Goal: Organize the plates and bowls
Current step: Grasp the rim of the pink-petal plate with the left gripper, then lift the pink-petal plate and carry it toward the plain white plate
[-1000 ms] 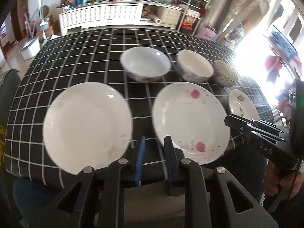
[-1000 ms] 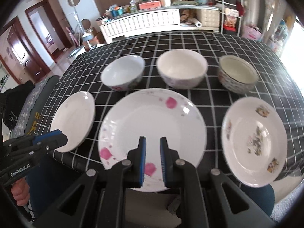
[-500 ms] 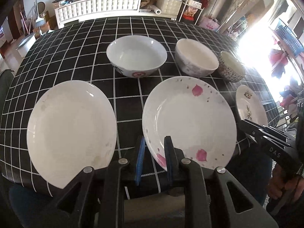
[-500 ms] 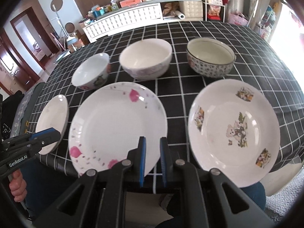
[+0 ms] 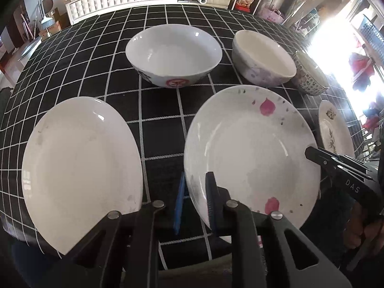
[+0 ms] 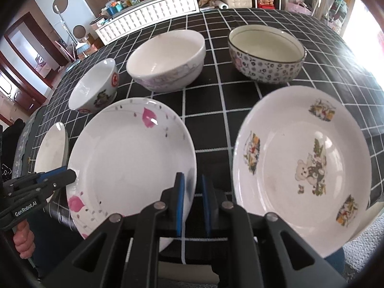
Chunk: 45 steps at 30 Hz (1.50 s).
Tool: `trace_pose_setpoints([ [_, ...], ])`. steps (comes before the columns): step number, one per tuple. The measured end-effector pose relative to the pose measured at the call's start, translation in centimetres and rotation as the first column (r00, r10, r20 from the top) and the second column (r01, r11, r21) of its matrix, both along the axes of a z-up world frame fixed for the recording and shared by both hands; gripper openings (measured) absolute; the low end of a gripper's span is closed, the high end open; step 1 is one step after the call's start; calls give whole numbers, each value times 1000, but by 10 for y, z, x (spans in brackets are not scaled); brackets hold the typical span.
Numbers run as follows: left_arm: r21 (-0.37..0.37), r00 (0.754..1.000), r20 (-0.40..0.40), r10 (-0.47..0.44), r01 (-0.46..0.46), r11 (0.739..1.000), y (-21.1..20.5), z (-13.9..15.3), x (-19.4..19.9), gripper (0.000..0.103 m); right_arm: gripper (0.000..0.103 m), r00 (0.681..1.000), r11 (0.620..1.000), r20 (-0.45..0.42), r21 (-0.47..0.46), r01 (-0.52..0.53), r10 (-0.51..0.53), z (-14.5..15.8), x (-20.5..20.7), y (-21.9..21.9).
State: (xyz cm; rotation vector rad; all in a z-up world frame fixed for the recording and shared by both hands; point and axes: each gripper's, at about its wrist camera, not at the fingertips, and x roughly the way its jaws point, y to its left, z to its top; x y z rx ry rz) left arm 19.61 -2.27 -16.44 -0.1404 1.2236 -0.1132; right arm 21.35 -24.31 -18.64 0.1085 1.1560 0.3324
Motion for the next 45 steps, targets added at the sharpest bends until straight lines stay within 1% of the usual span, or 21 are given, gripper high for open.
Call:
trace_pose_setpoints([
  [2,5,1000,0,5,-5,1000,2,-3,2,8,18,1000,1000,-5,4,-4,4,-2,3,1],
  [10,0,1000,-7,2,-2,1000,5,-3,5,7,18,1000,1000,2,-23,-12,12,-4,7,8],
  [13,53,1000,3,-10,10,999,-3,-2,4,8,19,1000,997,27,-73,-8,10,-3,3,13],
  [14,78,1000,11,-17,16,997,-7,-2,3,8,19,1000,997,27,-74,-2,4,-3,2,13],
  [16,84,1000,17,-20,18,996,-8,-2,2,8,18,1000,998,16,-57,9,-8,-2,2,8],
  [18,43,1000,7,-7,7,999,-4,-2,1,8,18,1000,999,18,-51,12,-11,-2,1,7],
  [20,22,1000,5,-3,3,1000,-1,-2,0,8,18,1000,999,19,-49,16,-15,-2,-2,5],
  [24,38,1000,7,4,-5,999,-1,-2,-7,8,18,1000,999,24,-32,19,-18,3,-8,5],
  [27,18,1000,9,15,-15,1000,4,1,-11,8,18,999,999,38,-31,17,-15,10,-9,7],
  [29,12,1000,18,20,-20,1000,5,4,-13,8,18,999,1000,45,-8,19,-19,16,-11,6],
  [31,16,999,28,23,-23,1000,7,9,-11,8,18,998,1000,51,15,26,-27,20,-14,5],
  [35,39,998,62,32,-34,999,14,24,-13,8,18,997,1000,68,8,30,-30,28,-16,13],
  [37,38,997,68,42,-44,998,20,30,-14,8,18,998,999,55,36,28,-30,30,-15,17],
  [41,51,994,86,70,-74,996,35,40,-18,8,18,999,999,53,49,7,-10,36,-13,31],
  [45,59,992,83,99,-104,993,54,43,-22,8,19,998,998,56,68,-18,14,41,-11,48],
])
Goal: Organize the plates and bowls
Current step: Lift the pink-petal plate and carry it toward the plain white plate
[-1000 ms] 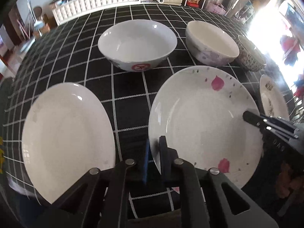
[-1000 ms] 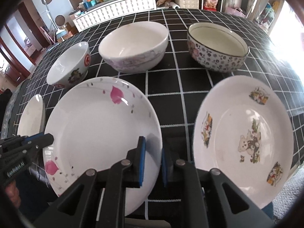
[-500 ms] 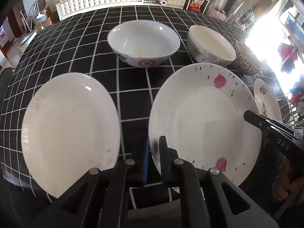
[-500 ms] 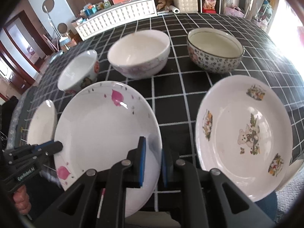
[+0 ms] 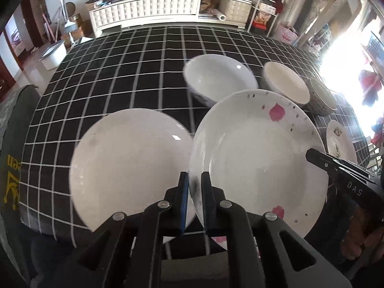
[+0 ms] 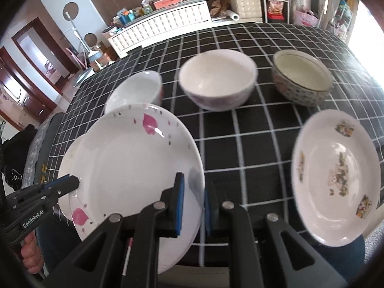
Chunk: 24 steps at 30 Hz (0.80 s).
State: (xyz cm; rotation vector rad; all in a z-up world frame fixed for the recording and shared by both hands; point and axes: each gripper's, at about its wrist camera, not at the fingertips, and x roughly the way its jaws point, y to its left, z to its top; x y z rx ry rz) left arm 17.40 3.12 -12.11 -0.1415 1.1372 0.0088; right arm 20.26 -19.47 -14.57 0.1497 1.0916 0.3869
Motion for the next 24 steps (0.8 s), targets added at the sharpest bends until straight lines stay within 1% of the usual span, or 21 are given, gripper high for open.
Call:
trace_pose_setpoints([
  [2,10,1000,2,15,-15,1000,11,2,-3,8,18,1000,1000,5,-3,-16,16,2,0,11],
  [7,-6,997,0,75,-75,997,42,5,-14,8,19,998,998,-6,3,-62,62,1,1,39],
  [9,0,995,-3,102,-102,995,56,4,-19,8,18,996,996,-10,-2,-90,90,-1,3,52],
  [13,-13,987,-22,157,-157,987,83,-1,-26,8,18,991,991,-24,-9,-130,130,-4,4,77],
  [19,-12,980,-33,196,-197,980,115,-8,-34,8,18,983,982,-45,-39,-182,181,-11,7,114],
  [24,-10,975,-44,219,-220,975,131,-12,-35,8,18,977,975,-44,-61,-213,211,-10,7,137],
])
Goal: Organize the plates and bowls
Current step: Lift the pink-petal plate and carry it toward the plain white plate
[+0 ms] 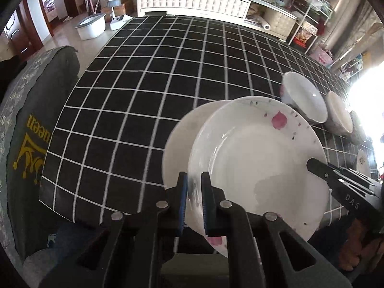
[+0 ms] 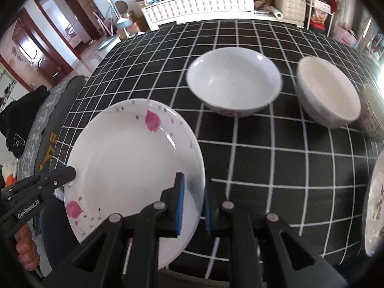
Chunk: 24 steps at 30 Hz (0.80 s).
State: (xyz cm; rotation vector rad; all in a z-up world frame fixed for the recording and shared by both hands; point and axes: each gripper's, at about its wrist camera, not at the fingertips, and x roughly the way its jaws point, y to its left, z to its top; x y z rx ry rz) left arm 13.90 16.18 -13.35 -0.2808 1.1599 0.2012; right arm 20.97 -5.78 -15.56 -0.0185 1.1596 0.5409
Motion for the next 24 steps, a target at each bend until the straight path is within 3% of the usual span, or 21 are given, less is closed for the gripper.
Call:
trace_pose_setpoints([
  [24,18,1000,-18,26,-25,1000,24,-19,13,8,19,998,996,-31,-65,-57,55,-19,5,34],
])
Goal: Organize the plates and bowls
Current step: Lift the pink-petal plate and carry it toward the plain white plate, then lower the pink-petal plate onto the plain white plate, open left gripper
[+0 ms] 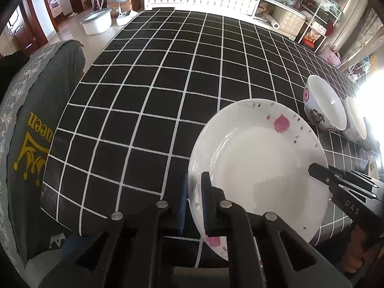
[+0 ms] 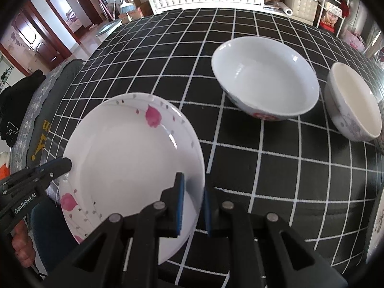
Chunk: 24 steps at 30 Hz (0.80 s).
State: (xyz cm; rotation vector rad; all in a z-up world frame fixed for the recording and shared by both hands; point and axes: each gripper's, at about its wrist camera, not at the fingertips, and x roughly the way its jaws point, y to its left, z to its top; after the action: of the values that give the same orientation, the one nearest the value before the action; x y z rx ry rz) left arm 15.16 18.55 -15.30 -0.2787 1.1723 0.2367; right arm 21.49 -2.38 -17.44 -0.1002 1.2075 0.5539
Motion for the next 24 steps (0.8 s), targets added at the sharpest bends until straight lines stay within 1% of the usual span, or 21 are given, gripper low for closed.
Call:
trace_pose_setpoints([
  [3,-5,1000,4,-1,1,1000,1,-1,1,8,19,1000,1000,-2,-10,-15,15,0,1,2],
  [5,-21,1000,13,17,-17,1000,4,1,0,8,19,1000,1000,-10,-9,-15,15,1,2,3],
  [7,-15,999,26,26,-26,1000,6,6,-3,8,19,1000,1000,-4,-12,-11,11,2,2,2],
  [10,2,998,43,34,-35,999,7,13,-8,8,19,999,1000,36,-13,15,-14,11,0,-2],
  [11,2,998,45,36,-36,999,7,15,-10,10,19,999,1000,45,-14,13,-13,15,-1,-3],
  [12,3,998,49,36,-36,999,6,18,-11,13,19,998,1000,57,-15,13,-12,18,-2,-3],
  [14,10,997,68,31,-32,999,3,26,-14,16,19,996,1000,89,-16,12,-11,27,-4,-4],
  [17,28,994,104,8,-11,1000,-9,42,-17,16,19,992,1000,129,-20,16,-13,39,-9,-5],
  [18,32,993,116,0,-4,999,-13,47,-18,17,19,990,1000,141,-16,20,-18,44,-11,-6],
  [19,36,992,129,-7,2,999,-17,53,-19,19,19,988,1000,150,-13,25,-22,47,-13,-7],
  [20,40,990,140,-12,7,999,-20,57,-20,25,19,987,999,160,-10,31,-29,53,-13,-10],
  [21,43,987,158,-20,14,999,-24,64,-21,28,19,986,1000,163,-6,29,-27,56,-14,-11],
  [24,51,980,195,-45,36,998,-36,81,-24,29,19,980,999,190,6,53,-53,70,-16,-20],
])
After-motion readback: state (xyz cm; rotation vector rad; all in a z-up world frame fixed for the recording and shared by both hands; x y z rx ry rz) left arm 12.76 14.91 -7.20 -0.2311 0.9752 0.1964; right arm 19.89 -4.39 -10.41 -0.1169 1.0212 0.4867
